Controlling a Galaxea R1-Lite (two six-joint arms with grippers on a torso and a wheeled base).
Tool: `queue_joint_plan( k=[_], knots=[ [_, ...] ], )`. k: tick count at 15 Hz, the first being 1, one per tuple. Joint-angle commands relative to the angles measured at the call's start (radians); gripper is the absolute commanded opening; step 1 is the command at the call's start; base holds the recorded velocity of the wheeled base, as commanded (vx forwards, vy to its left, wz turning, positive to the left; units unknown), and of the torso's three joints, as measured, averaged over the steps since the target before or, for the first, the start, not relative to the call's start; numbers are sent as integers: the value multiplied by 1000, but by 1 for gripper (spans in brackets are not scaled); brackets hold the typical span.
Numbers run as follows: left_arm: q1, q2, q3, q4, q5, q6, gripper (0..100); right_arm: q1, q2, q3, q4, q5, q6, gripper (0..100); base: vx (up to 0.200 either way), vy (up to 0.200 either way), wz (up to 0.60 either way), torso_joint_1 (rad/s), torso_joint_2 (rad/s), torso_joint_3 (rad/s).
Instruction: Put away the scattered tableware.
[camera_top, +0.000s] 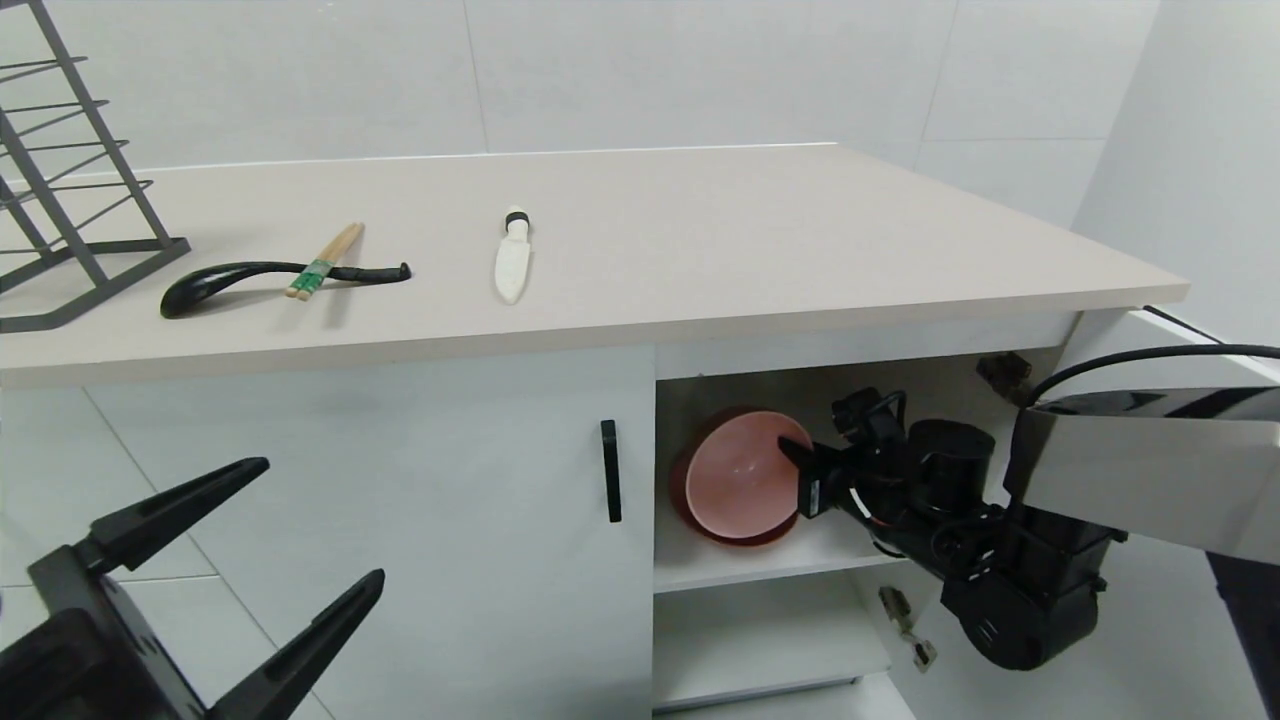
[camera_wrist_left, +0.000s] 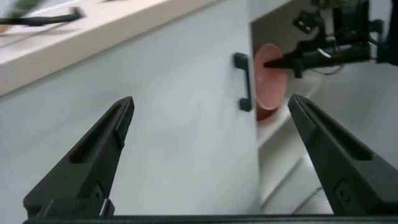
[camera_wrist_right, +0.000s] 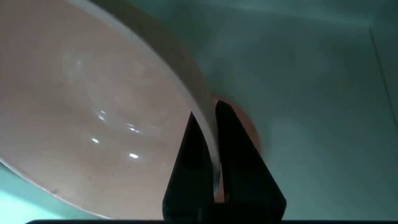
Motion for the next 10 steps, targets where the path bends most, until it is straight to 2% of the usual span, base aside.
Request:
queue_joint_plan(
  k=[1, 5, 10],
  knots=[
    [65, -78, 0, 28, -1, 2, 100, -32, 26, -72, 62, 1, -1, 0, 0, 0, 0, 0, 0, 0],
    [82, -82, 0, 77, -2, 2, 100, -33, 4, -149, 220, 28, 40, 0, 0, 0, 0, 0, 0, 0],
    [82, -87, 0, 89, -2, 2, 100, -29, -5, -63, 186, 57, 17, 0, 0, 0, 0, 0, 0, 0]
  ],
)
